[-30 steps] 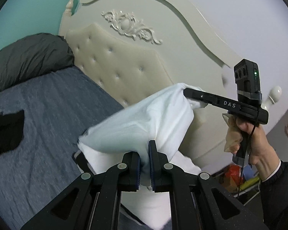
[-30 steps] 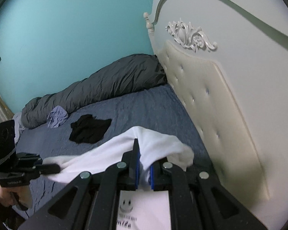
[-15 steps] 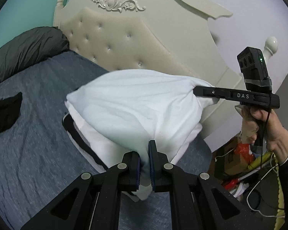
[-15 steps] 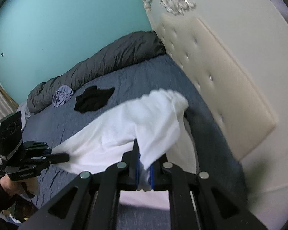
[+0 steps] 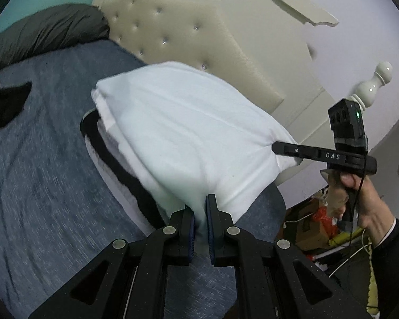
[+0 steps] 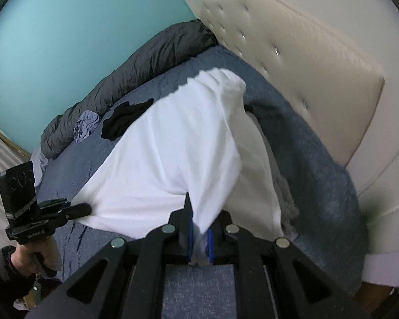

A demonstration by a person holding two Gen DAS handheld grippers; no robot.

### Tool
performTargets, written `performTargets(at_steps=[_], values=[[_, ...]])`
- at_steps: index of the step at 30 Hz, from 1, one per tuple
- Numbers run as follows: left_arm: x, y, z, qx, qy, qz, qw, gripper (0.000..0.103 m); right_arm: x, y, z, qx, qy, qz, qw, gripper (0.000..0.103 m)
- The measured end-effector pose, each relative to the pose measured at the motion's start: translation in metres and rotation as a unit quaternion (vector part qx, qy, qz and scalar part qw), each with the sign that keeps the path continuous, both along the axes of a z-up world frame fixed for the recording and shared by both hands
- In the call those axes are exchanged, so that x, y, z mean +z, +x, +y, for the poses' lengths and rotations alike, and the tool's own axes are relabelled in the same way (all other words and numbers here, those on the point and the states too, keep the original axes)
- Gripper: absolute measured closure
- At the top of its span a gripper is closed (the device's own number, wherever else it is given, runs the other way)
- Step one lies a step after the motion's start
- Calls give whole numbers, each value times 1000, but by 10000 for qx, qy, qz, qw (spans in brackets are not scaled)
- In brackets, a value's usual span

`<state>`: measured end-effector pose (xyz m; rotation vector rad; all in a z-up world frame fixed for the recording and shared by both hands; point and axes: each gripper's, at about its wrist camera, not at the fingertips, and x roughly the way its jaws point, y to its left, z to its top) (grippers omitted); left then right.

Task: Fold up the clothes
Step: 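Lower the polo onto the folded clothes stack with both grippers, then open both grippers and release the polo on the stack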

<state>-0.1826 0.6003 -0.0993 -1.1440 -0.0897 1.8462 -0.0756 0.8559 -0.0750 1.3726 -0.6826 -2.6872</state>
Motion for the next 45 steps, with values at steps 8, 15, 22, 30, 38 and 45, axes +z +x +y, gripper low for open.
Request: performTargets(at_steps=[8,15,22,30,38,45], values=[[-5,-2,-19,-3,154,-220,9996,93,-13,9,6,-121,-148,-79,9998,93],[26,-20,-39,312,191,187,9992,91,-2,18,23,-525,85,-56,9986,90],[42,-41,-11,199,114,468,9986,84,32,17,25,-1081,570,433,9916,89],[8,-41,23,-7,-241,275,9993,84,9,-23,-2,-746,701,440,9938,89],[-2,-37,11,-38,-159,260,9995,82,-20,-14,18,-1038,537,154,9930,92],[21,-60,10,153,-133,532,9984,81,28,-59,18,-734,568,437,9947,86]])
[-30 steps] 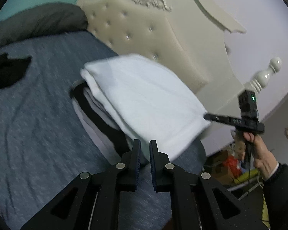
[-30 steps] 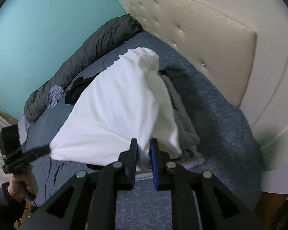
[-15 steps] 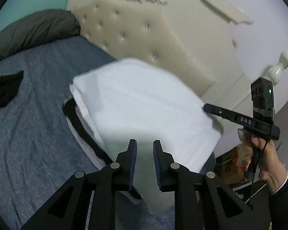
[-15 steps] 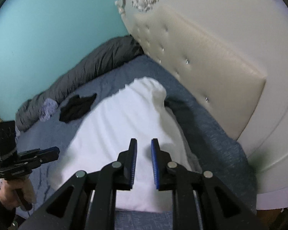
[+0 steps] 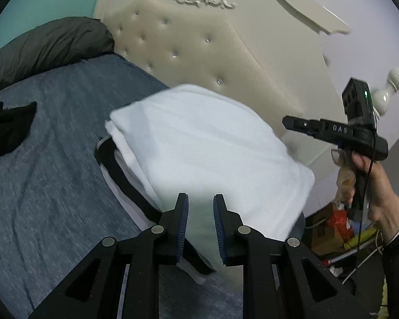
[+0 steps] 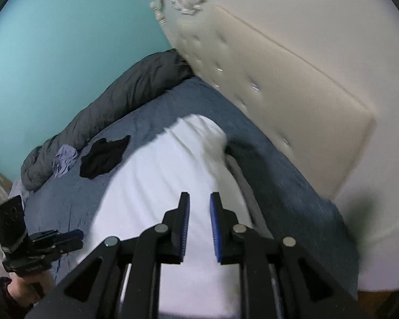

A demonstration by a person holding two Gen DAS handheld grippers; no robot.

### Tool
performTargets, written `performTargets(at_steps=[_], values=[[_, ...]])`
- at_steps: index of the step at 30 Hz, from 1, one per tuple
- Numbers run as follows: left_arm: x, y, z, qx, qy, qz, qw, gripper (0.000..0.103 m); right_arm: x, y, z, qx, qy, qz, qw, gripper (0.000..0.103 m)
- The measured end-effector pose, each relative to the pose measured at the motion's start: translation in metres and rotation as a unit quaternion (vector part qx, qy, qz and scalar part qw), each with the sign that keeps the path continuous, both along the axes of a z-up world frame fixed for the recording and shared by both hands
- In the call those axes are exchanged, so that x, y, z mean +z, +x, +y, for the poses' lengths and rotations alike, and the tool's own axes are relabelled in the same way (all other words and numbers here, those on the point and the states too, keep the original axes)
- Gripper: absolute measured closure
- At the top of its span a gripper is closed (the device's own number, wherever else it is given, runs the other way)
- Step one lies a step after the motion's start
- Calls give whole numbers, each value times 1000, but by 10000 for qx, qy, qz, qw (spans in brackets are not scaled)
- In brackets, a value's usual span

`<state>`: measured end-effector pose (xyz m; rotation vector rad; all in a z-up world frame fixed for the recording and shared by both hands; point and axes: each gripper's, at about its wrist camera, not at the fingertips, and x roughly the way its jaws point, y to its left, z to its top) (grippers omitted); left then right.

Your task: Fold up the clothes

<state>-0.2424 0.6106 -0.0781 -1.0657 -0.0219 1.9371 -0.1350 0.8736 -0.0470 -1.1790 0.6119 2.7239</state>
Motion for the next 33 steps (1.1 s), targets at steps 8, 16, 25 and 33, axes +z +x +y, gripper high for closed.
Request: performTargets(at_steps=[8,16,25,33], values=[[-12,-19,5,117,-29,24,9999,77,16,-89,9,278,158,-497,9983,69],[-35,-13,8,9,-58,71,10000,77,-14,-147,16,438,389,-1104,9922,69],[-39,-7,11,-69,-80,254,9996,76,-49,-179,22,452,349,-1374,9889,101],[-40,-6,9,-58,-36,209,9998,76,-45,-173,42,-302,676,-1225,9897,103]])
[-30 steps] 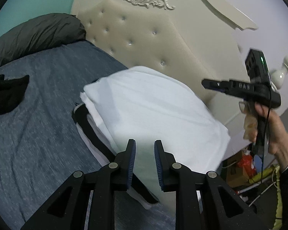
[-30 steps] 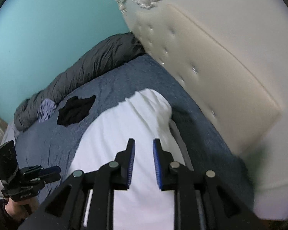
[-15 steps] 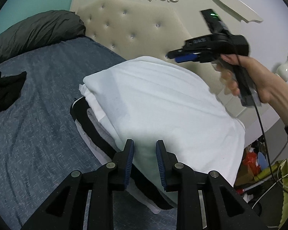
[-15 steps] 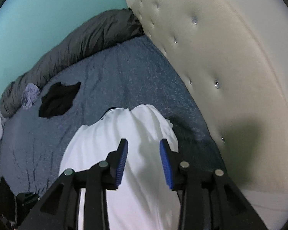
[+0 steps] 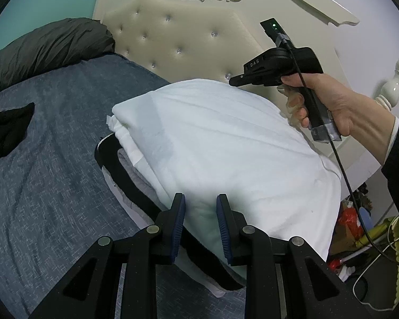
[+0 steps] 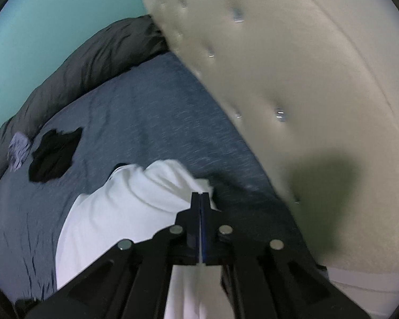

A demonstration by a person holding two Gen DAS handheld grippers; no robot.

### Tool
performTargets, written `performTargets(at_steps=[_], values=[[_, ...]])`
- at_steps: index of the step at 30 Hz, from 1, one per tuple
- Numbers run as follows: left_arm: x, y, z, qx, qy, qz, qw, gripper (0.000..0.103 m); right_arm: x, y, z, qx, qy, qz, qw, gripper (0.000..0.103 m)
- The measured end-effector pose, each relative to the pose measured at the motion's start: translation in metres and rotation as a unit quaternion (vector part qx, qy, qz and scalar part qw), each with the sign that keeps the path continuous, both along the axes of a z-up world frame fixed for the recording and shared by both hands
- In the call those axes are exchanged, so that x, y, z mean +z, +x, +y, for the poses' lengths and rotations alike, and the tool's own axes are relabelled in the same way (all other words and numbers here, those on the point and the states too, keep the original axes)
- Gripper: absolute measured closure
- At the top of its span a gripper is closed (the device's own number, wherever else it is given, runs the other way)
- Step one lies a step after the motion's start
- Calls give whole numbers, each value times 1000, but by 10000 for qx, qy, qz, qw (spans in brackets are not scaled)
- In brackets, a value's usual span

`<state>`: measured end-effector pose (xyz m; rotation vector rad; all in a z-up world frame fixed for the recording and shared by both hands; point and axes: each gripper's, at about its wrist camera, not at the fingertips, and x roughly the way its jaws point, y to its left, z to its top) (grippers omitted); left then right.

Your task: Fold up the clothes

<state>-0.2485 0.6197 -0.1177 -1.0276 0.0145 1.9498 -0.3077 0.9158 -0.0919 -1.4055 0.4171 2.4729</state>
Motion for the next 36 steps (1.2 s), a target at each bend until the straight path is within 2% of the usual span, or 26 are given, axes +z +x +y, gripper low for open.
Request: performTargets(at_steps=[2,6,8,12,13,14,16,22,23,25,28,33,36], values=[[0,0,0,6,1,-7,10000,76,0,2,0,-64,180,-44,9998,103],[0,1,-2,19,4,-41,10000,76,-7,-1,-3,199,-38,-117,9997,103],[0,1,-3,22,10,-59,10000,75,-5,-2,-5,306,14,-88,9995,103],[3,2,-7,31,51,-79,10000,74,4,13,8,123,-382,177,9990,101],[4,2,-8,33,70,-80,9999,72,7,19,12,84,-518,277,9982,95],[5,3,-10,36,91,-82,9999,71,10,25,14,60,-662,356,9972,83],[8,4,-13,37,134,-97,9999,67,15,37,16,118,-920,472,9946,70],[16,16,-17,4,185,-48,9998,64,14,81,6,410,-1415,590,9873,71],[17,18,-17,5,188,-35,9998,64,12,87,5,422,-1485,593,9862,83],[19,24,-19,-4,169,-4,9999,64,4,92,2,440,-1519,530,9860,98],[20,32,-21,-8,138,32,9999,64,-1,94,2,356,-1472,559,9869,100],[19,37,-24,16,123,-12,9999,64,1,104,16,-92,-1481,918,9847,101],[19,39,-26,21,122,-31,9999,64,-5,103,16,-185,-1409,731,9872,101]])
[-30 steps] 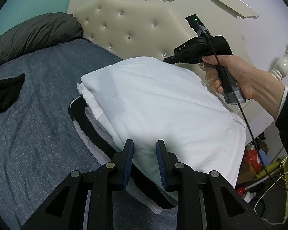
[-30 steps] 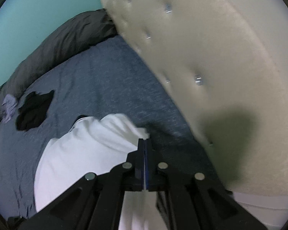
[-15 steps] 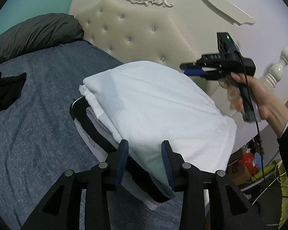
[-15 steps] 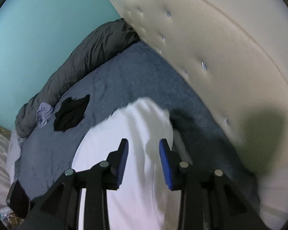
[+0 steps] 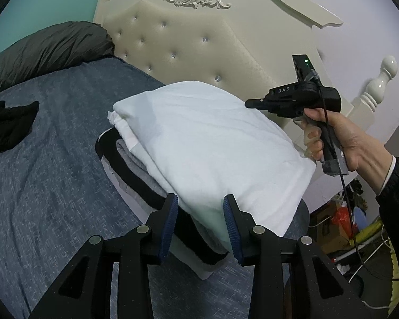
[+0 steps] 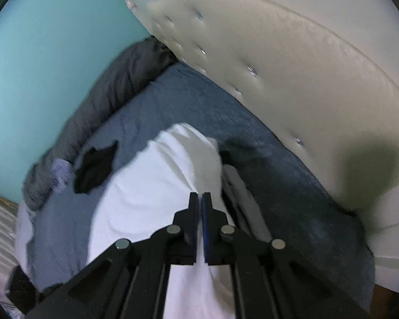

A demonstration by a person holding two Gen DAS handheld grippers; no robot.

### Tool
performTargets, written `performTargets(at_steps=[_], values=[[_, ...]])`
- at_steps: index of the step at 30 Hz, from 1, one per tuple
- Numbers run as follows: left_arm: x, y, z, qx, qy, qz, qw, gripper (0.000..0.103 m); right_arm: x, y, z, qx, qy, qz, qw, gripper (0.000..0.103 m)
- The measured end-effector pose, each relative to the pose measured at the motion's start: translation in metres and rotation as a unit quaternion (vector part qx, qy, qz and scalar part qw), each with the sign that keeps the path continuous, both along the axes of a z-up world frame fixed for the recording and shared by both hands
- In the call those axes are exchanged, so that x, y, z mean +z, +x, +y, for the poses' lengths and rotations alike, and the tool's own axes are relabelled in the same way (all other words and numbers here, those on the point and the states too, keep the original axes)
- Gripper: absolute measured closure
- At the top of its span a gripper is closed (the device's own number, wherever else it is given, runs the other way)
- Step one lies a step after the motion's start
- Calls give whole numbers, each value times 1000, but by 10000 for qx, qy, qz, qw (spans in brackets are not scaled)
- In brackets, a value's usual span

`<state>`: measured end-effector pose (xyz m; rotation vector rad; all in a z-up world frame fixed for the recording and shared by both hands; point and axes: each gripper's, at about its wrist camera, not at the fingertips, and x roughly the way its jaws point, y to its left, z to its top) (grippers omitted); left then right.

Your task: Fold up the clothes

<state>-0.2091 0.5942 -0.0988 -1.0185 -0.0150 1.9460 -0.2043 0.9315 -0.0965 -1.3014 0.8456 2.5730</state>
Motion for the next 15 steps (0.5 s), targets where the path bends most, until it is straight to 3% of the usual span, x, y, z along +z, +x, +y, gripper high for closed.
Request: performTargets(at_steps=[5,6,8,15], values=[[6,2,-7,26,31,23,10000,64,6,11,3,-142,19,32,9999,96],[8,3,-7,27,46,33,10000,64,9,17,4,-136,14,74,9999,93],[11,5,-8,21,79,50,10000,63,15,31,5,-127,25,193,9997,74],[18,20,-3,-107,114,91,9998,63,9,87,-6,23,-93,313,9995,72]])
